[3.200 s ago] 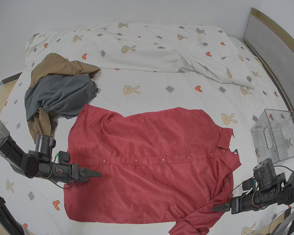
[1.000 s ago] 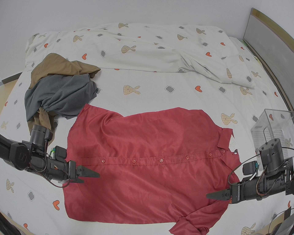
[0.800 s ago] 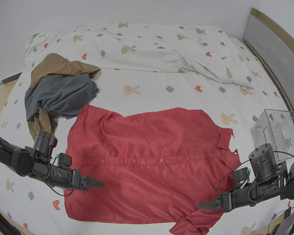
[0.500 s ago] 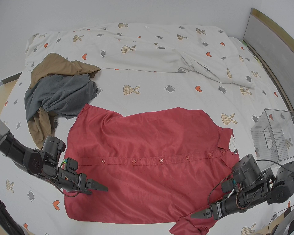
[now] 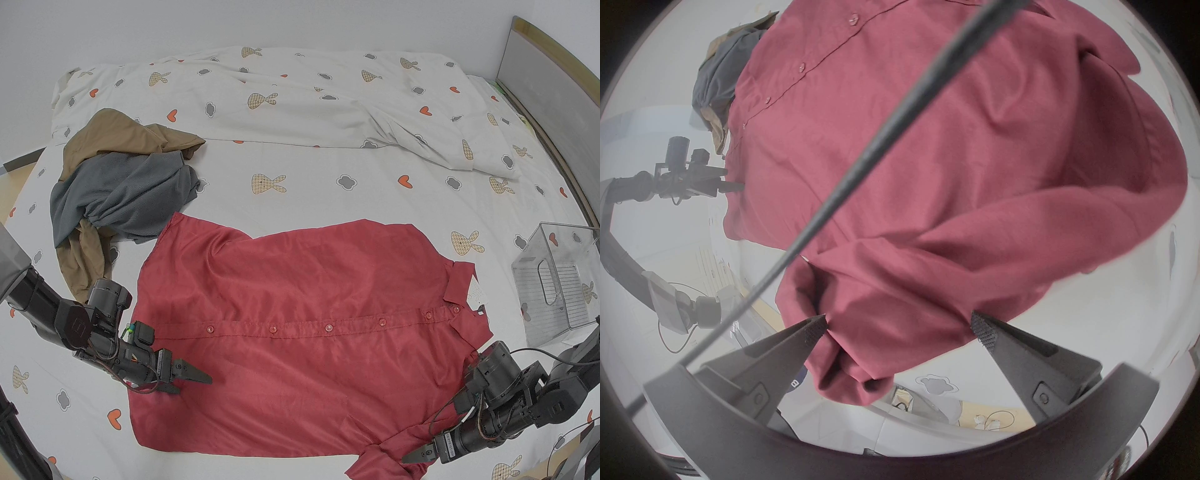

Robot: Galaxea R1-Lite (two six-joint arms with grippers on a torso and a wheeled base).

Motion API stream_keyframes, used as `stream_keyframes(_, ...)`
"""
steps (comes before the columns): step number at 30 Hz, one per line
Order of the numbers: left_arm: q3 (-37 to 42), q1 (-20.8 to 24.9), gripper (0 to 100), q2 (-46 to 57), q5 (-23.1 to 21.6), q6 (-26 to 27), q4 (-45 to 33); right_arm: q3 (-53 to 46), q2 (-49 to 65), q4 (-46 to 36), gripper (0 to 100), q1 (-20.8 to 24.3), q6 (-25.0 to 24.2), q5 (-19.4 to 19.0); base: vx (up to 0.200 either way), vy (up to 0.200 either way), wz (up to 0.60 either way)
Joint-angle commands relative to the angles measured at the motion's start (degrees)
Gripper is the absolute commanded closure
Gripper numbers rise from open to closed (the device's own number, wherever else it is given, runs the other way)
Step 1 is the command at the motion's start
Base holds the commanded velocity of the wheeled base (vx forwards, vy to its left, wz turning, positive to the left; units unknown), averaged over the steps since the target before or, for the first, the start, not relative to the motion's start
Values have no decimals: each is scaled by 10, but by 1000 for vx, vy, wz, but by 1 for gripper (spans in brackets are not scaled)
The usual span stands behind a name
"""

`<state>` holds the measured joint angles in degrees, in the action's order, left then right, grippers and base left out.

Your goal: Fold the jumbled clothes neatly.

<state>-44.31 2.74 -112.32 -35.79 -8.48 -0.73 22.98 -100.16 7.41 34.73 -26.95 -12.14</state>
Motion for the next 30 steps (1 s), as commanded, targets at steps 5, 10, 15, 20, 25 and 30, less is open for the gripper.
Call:
stream_keyframes(5, -13, -47, 0, -11, 3, 0, -3, -50, 54, 1, 0, -22, -1, 10, 0, 0, 0)
stream_keyframes(10, -11, -49, 0, -6, 3, 0, -3, -53, 81, 1, 0, -18, -1, 37, 0, 0, 0)
stream_keyframes(15, -7, -46, 0, 4, 3, 1, -2, -31, 67, 2, 0, -14, -3, 85, 0, 0, 0)
stream_keyframes(20, -3, -46, 0, 4, 3, 18, -2, -7, 29, 3, 0, -11, -42, 122, 0, 0, 0)
stream_keyframes(25, -3, -46, 0, 4, 3, 21, -2, 2, 15, 3, 100, 6, -71, 128, 0, 0, 0)
stream_keyframes(30, -3, -46, 0, 3, 3, 21, -2, 0, 17, 3, 100, 11, -72, 130, 0, 0, 0)
